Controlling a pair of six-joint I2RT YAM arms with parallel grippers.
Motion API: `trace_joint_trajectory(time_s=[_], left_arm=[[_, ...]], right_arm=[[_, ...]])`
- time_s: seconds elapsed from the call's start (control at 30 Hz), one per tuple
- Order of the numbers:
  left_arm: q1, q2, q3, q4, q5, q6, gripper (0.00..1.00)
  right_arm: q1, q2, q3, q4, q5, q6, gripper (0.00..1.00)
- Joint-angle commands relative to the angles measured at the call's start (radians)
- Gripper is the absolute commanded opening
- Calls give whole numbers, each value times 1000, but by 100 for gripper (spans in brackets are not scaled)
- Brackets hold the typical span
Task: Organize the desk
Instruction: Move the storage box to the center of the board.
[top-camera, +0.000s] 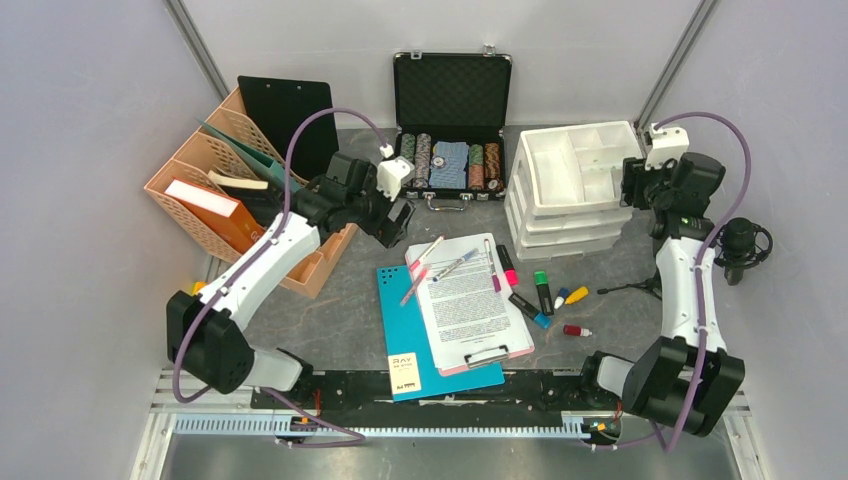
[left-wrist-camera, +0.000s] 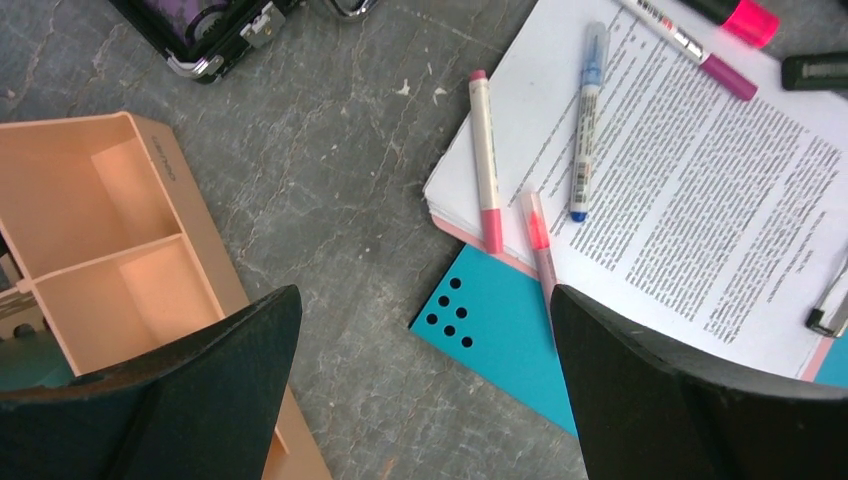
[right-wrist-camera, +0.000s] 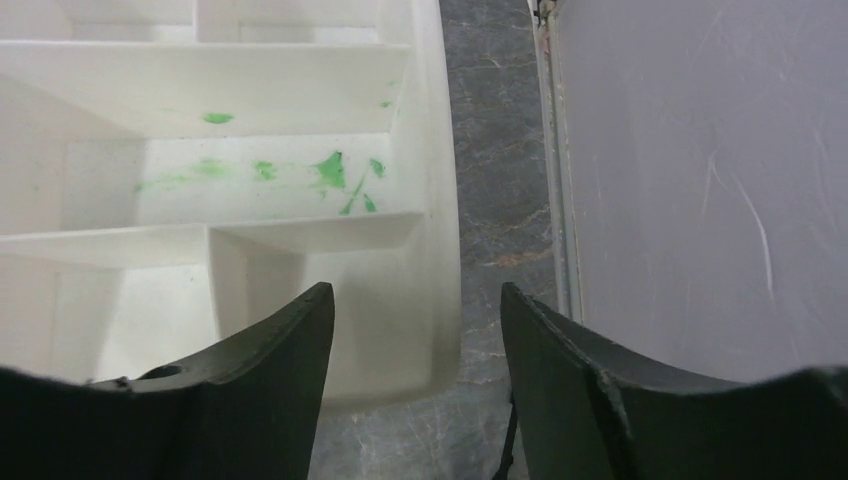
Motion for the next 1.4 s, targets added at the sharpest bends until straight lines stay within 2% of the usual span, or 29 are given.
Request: trace_joint_trajectory(time_s=[0.0, 0.13, 0.33, 0.57, 0.77, 0.93, 1.07, 1.37], left_arm=[[-11, 43, 87, 61, 53, -81, 100], [-31, 104, 161, 106, 73, -175, 100], [-77, 214, 284, 185, 70, -338, 100], [-168, 350, 403, 323, 78, -563, 100], [-239, 471, 554, 380, 130, -716, 100], [-278, 586, 702, 367, 168, -818, 100], [-307, 674, 825, 332, 125, -853, 100], [-328, 741, 931, 256, -46, -811, 100]], right_arm=[[-2, -63, -8, -98, 54, -42, 71], [-3, -119, 7, -121, 65, -65, 77], [-3, -187, 15, -222, 30, -114, 78], [-3, -324, -116, -270, -120, -151, 77], [-3, -363, -185, -314, -202, -172, 74], [-4, -358, -251, -334, -296, -223, 70], [-12, -373, -353, -218, -424, -153, 65], [-51, -369, -516, 130, -678, 172, 68]])
